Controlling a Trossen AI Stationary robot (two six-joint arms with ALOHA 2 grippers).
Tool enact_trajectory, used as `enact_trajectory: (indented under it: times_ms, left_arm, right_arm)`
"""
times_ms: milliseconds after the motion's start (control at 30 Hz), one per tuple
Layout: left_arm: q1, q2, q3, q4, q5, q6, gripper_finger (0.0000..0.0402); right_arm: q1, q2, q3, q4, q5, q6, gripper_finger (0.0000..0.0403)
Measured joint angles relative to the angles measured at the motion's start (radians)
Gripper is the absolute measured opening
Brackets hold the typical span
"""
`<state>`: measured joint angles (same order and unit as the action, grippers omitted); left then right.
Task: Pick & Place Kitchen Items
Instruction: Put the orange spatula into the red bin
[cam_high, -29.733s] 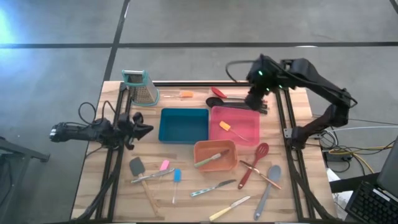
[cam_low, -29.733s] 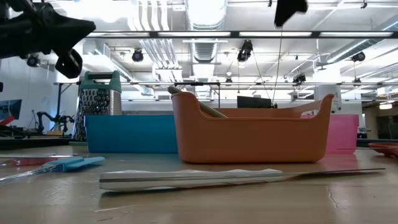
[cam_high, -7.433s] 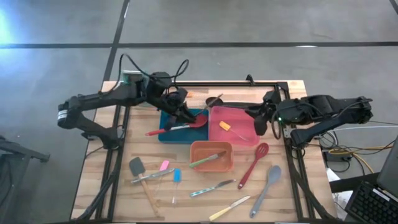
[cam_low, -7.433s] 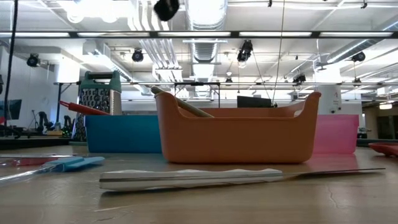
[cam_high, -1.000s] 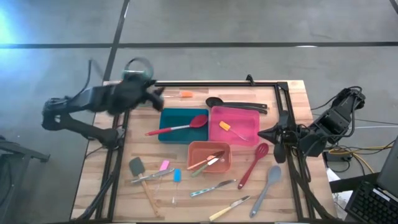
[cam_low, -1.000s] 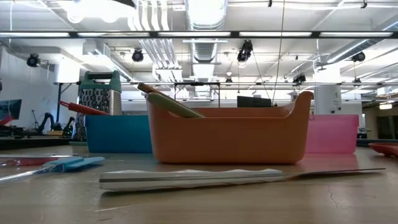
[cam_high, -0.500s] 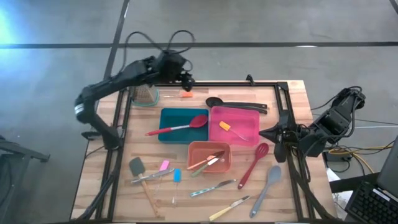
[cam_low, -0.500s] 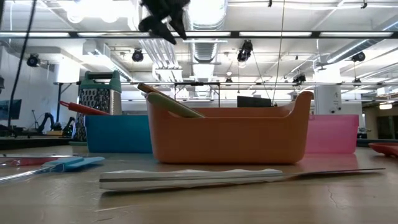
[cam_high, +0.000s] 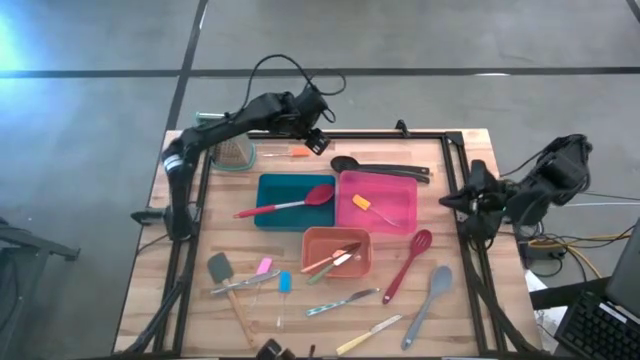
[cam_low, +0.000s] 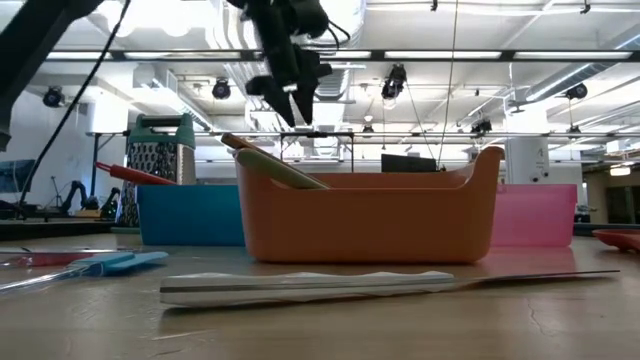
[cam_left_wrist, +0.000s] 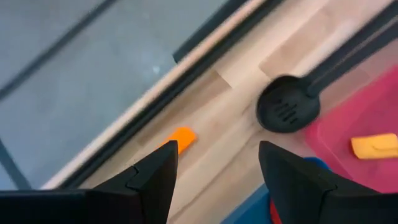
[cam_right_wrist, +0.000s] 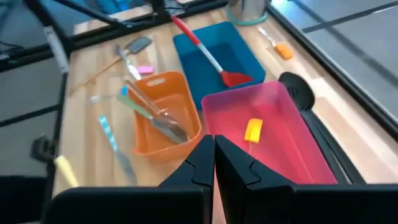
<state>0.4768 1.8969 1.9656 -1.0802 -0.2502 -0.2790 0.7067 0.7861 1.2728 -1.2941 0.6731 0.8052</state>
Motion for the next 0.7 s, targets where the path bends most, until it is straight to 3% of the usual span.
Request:
enact_trajectory:
  times_ms: [167, 400, 533, 700]
  left_arm:
    - [0.028, 0.053, -0.005, -0.003, 0.029, 0.004, 0.0229]
    - [0.056, 0.108, -0.007, -0.010, 0.029, 0.023, 0.0229]
    - [0.067, 0.136, -0.007, -0.010, 0.029, 0.042, 0.0229]
    - [0.077, 0.172, -0.008, -0.013, 0.030, 0.044, 0.0229]
  right_arm:
    - [-0.001, -0.110, 0.000, -0.012, -0.014, -0.008, 0.0008]
    - [-0.001, -0.210, -0.004, -0.059, 0.116, -0.140, 0.0008]
    - [0.000, -0.229, -0.022, -0.164, 0.111, -0.140, 0.0008]
    - [0.000, -0.232, -0.055, -0.268, 0.023, -0.047, 0.0008]
